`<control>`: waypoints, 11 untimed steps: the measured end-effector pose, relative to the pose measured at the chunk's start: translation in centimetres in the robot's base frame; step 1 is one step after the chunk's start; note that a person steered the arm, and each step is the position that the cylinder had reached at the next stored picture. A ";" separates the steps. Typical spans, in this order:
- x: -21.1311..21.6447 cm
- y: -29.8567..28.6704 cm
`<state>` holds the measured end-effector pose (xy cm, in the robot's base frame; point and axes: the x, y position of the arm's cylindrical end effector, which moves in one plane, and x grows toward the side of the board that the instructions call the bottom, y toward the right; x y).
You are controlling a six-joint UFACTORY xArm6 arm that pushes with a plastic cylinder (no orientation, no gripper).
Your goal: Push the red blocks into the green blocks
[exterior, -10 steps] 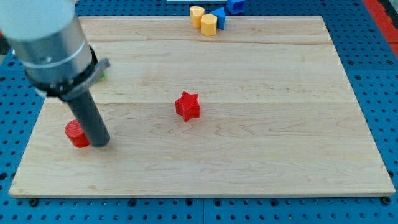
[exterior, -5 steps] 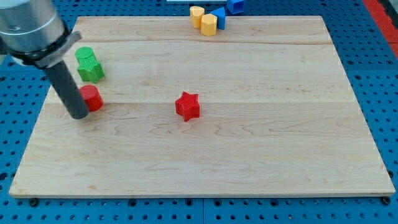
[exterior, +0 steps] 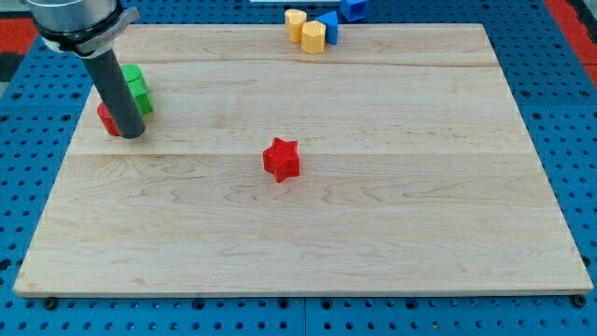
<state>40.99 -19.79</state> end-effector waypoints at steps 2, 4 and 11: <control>-0.1 15.8; 5.9 21.0; 6.4 12.9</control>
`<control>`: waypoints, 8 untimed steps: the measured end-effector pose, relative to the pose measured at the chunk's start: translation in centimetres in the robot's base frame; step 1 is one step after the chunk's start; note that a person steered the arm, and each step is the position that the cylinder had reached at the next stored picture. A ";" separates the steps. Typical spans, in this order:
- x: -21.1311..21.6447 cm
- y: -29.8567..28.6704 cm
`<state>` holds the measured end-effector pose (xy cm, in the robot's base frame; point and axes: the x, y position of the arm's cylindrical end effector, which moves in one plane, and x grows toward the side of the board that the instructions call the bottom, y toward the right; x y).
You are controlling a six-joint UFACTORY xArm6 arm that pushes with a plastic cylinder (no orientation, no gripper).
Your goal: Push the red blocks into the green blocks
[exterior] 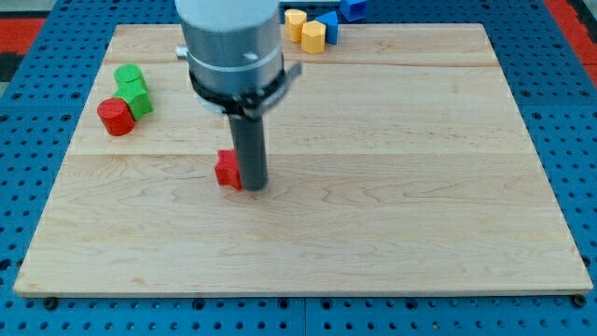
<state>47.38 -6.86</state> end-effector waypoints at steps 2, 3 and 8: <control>-5.5 -7.3; -5.8 -7.9; -6.3 -11.5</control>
